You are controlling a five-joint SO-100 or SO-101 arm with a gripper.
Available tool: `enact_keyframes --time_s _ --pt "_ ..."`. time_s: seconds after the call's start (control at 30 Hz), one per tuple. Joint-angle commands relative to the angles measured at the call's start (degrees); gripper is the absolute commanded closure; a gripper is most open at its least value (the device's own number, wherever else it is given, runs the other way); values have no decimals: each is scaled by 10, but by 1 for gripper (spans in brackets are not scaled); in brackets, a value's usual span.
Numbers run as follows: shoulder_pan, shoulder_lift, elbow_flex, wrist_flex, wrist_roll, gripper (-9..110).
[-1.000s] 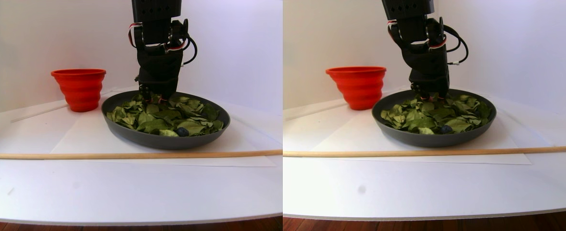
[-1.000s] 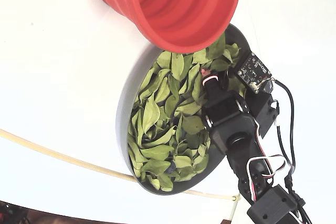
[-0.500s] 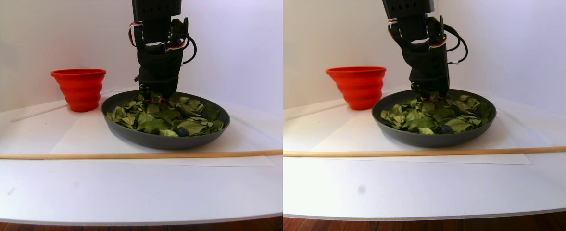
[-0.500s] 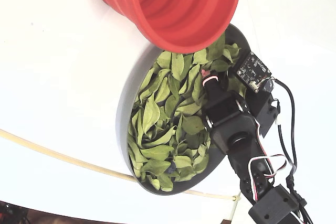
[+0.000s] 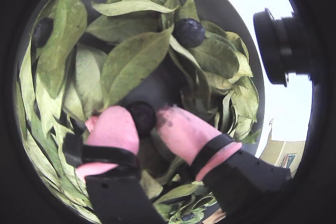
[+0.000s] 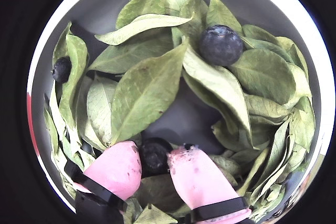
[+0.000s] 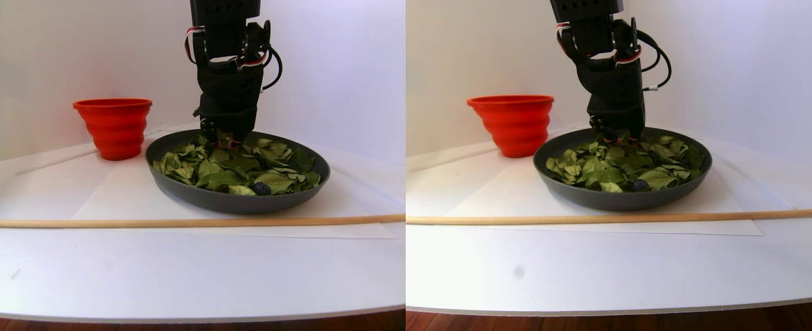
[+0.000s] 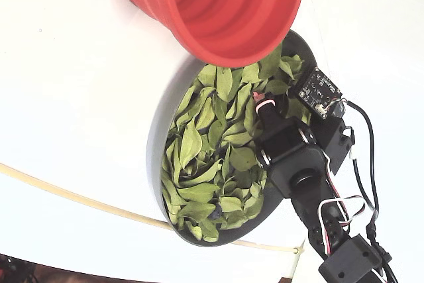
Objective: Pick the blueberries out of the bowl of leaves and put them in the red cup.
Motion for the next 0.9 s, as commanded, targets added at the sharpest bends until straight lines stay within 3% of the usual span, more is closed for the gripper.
enact_keyframes --time_s 0.0,0.87 --pt "6 62 -11 4 -9 92" --pt "-3 118 0 25 -23 92"
